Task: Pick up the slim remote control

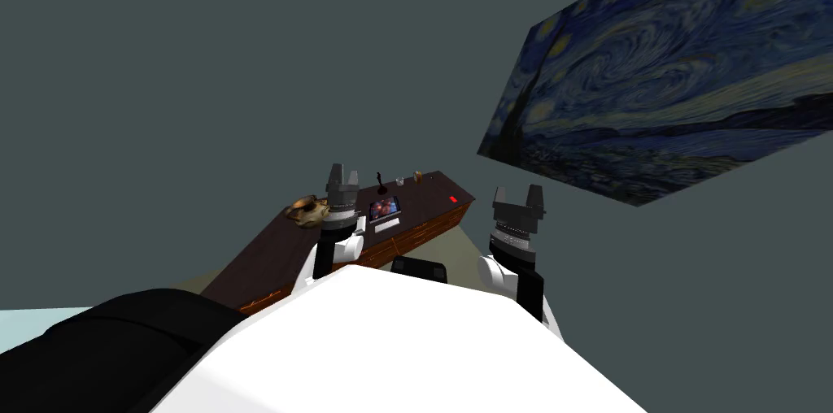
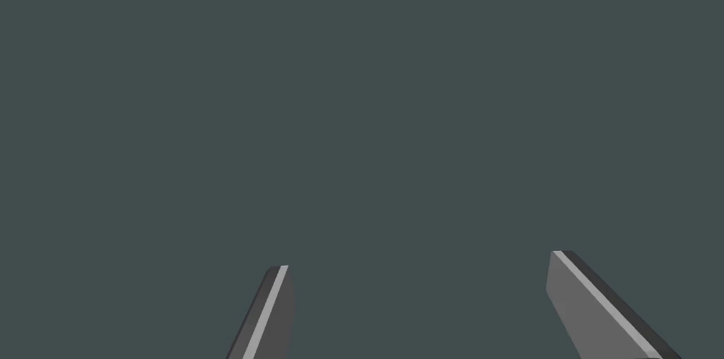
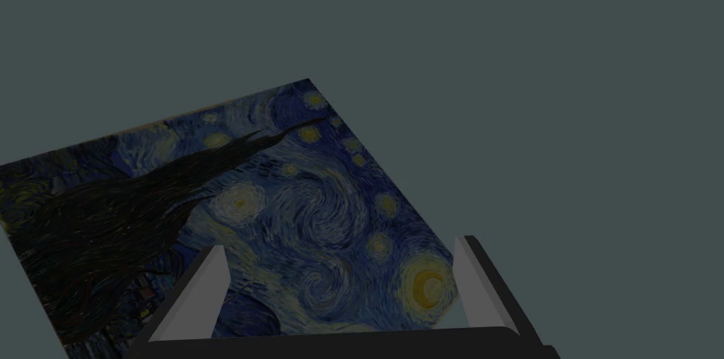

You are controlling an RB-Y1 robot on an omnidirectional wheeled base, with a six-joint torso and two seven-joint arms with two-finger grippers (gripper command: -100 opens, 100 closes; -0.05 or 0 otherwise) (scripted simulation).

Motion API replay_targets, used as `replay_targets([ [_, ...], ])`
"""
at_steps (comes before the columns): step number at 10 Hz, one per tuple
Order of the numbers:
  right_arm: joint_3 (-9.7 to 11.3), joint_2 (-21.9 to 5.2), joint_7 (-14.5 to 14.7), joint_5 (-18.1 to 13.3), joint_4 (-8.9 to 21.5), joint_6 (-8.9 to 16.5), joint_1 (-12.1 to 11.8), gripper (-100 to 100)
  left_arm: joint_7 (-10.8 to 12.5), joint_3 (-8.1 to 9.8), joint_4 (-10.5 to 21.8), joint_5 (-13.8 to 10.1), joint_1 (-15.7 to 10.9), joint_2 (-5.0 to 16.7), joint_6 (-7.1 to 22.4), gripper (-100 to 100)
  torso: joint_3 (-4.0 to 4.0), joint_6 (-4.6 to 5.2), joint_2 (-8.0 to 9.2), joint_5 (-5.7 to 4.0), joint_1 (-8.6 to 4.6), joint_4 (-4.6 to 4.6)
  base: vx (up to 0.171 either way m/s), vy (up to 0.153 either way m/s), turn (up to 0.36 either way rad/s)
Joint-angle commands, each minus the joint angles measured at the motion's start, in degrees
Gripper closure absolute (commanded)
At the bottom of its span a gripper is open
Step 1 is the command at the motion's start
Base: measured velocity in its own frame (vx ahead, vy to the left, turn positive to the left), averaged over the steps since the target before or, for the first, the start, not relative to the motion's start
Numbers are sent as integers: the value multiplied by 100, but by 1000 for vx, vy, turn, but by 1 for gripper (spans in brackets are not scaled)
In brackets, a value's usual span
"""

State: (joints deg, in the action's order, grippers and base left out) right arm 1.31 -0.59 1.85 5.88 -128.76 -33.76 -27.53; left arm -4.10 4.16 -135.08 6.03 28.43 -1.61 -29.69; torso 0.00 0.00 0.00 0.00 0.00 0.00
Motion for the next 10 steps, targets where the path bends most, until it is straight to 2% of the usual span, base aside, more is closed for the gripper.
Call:
replay_targets([
  [1, 0, 0, 0, 0, 0, 0, 0, 0, 42, -28, 111, -77, -94, 241, 40, -100, 0, 0, 0, 0, 0, 0, -80, -53, -29],
  [5, 1, 1, 0, 0, 0, 0, 1, 0, 181, -102, 536, -336, -429, 712, 238, -100, 20, 2, 34, -9, -42, 8, -92, -109, -38],
  [10, 1, 1, 0, 0, 0, 0, 1, 0, 434, -175, 1453, -815, -1095, 1218, 817, -100, 20, 2, 34, -11, -47, 8, -87, -116, -64],
])
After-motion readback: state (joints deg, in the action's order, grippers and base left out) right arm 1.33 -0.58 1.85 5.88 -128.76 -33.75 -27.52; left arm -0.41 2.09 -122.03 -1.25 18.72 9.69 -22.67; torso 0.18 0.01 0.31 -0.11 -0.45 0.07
